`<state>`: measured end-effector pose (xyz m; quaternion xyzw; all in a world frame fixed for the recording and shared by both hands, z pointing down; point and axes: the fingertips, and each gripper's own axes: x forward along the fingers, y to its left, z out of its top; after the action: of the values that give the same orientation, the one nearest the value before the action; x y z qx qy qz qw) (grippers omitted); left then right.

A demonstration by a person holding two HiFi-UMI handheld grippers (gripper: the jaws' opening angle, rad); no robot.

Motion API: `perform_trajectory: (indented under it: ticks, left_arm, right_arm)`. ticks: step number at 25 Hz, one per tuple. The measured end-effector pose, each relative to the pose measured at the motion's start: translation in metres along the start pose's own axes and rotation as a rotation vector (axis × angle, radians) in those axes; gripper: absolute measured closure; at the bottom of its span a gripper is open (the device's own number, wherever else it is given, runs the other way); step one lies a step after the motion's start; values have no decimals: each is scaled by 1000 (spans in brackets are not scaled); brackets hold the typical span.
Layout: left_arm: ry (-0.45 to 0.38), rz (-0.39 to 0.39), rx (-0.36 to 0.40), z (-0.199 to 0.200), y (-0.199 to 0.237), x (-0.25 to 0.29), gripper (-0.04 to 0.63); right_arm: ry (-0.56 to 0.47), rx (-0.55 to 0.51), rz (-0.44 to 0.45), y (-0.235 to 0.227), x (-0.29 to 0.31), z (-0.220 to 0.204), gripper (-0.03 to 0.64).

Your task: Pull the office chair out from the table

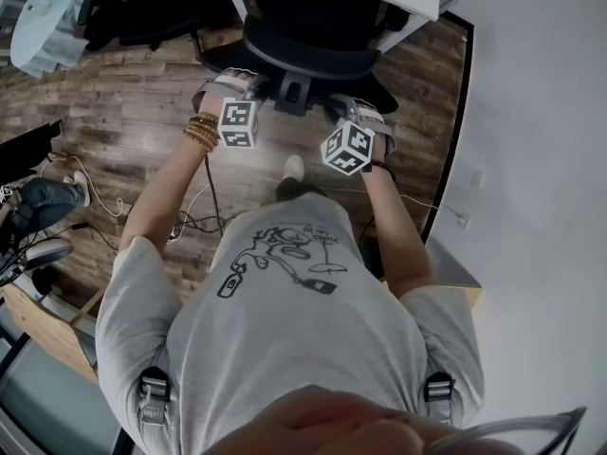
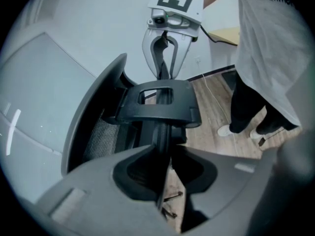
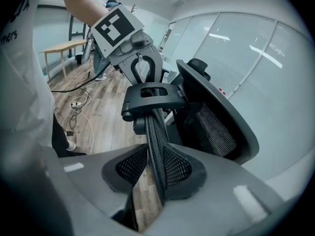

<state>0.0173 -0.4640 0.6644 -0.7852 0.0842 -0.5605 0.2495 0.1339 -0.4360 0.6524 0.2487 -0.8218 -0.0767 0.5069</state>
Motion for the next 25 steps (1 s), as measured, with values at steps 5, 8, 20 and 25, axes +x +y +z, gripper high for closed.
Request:
perform_trajectory:
  ticks: [5, 8, 20, 25]
  left_arm:
    - [16, 6, 4, -8, -18, -14, 499]
    - [19, 7, 4, -10, -21, -17, 499]
    - [12, 8, -2, -19, -47, -33, 497]
    - [12, 4, -7, -18, -60, -40, 497]
  right_arm:
    - [3, 7, -4, 22, -5, 11, 511]
    - [6, 16, 1, 27, -6, 14, 511]
    - [-3, 57, 26, 56, -11, 26, 511]
    - [-4, 69, 37, 67, -16, 26, 509]
